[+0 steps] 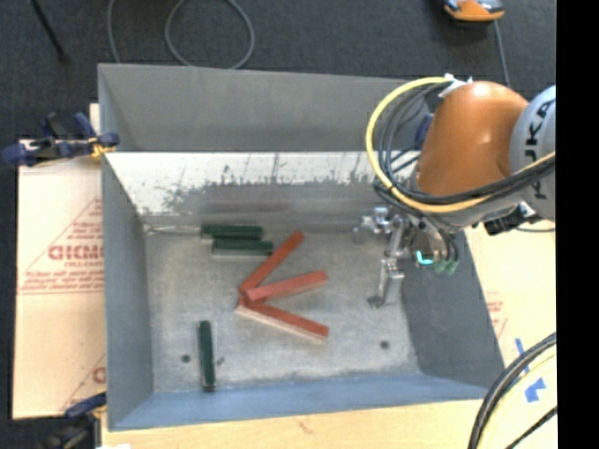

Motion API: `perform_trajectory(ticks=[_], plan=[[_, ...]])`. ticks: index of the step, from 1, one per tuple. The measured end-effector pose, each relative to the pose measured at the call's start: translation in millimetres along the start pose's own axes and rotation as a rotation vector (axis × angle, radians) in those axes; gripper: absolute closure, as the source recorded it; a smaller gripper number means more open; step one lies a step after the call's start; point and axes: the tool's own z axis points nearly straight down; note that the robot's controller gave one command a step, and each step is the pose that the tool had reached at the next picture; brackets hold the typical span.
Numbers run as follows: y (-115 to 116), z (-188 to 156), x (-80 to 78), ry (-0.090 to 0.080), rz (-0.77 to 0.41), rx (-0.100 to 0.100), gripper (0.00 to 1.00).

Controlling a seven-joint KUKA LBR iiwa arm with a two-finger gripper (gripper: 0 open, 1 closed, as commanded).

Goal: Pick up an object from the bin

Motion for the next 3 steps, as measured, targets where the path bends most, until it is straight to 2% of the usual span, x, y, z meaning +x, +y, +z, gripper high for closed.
perform_trajectory(ticks=[1, 2, 3], plan=[[28.8, 121.0, -11.2, 0.000, -0.125, -0.001, 0.00], [27.9, 116.5, -13.1, -0.007, -0.126, 0.001, 1.00], [43.7, -55.8, 13.3, -0.015, -0.119, 0.002, 1.00]])
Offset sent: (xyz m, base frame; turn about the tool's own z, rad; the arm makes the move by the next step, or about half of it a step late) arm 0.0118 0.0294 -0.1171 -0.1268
